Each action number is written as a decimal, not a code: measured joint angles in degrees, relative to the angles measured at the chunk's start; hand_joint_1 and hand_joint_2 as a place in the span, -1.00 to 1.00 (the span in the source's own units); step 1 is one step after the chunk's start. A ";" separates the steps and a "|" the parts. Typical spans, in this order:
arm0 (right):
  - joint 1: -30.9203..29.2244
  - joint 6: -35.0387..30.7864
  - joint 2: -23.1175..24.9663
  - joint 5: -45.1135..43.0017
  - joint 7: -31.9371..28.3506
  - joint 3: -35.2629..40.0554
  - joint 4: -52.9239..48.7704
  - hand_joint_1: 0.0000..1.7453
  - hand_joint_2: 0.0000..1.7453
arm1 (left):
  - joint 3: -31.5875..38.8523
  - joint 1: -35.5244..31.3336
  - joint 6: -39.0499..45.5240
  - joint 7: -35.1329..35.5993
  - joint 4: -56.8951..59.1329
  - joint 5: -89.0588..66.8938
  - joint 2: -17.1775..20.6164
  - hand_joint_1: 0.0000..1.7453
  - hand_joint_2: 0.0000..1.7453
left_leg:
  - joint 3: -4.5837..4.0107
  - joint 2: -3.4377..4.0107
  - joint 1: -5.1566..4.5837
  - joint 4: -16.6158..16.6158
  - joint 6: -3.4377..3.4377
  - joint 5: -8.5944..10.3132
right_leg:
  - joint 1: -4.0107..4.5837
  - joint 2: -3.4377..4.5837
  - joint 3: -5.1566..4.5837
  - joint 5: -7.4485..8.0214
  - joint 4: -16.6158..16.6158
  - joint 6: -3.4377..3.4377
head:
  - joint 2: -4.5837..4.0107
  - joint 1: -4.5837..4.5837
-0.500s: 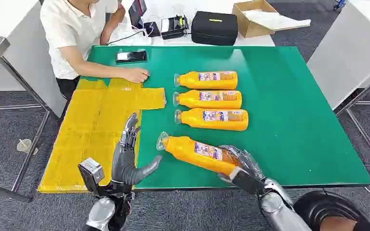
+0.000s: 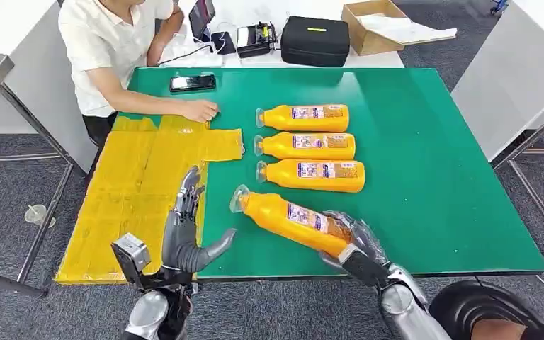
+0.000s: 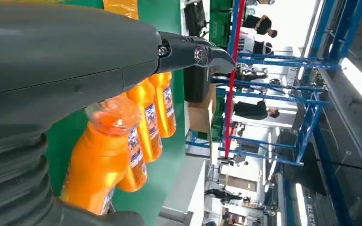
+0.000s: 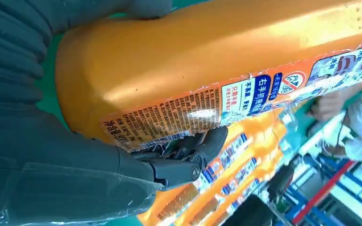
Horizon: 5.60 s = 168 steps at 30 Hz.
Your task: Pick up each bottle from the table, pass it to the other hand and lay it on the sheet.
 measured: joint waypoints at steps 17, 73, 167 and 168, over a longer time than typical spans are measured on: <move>4.85 -6.47 10.06 -3.34 -2.69 -6.80 -11.57 1.00 1.00 | 3.32 5.31 -4.44 1.68 -5.01 15.72 -0.46 -1.00 1.00 | -0.06 0.00 0.01 -0.01 -0.01 0.00 | 0.00 0.00 -0.07 -0.05 0.00 0.03 | 0.00 0.02; -5.07 2.77 12.72 -8.96 -3.43 14.21 -0.96 -1.00 1.00 | -1.64 -6.53 -21.88 4.37 7.67 20.96 -0.70 1.00 1.00 | -0.10 0.01 0.01 0.00 -0.01 0.03 | 0.00 0.00 -0.11 0.00 0.02 -0.02 | 0.00 0.02; 2.77 -39.39 14.16 -21.27 -3.41 -2.91 -15.63 -1.00 1.00 | 1.42 -39.73 -9.81 7.63 52.41 -61.92 23.82 -1.00 1.00 | 0.46 0.14 0.06 -0.05 -0.08 0.07 | 0.05 0.03 0.36 0.03 0.07 -0.06 | 0.00 0.04; 2.76 -39.36 14.16 -21.25 -3.41 -2.91 -15.52 -1.00 1.00 | 1.42 -39.61 -9.48 6.95 52.39 -61.35 23.98 -1.00 1.00 | 0.46 0.14 0.06 -0.05 -0.08 0.07 | 0.05 0.03 0.35 0.03 0.07 -0.06 | 0.00 0.02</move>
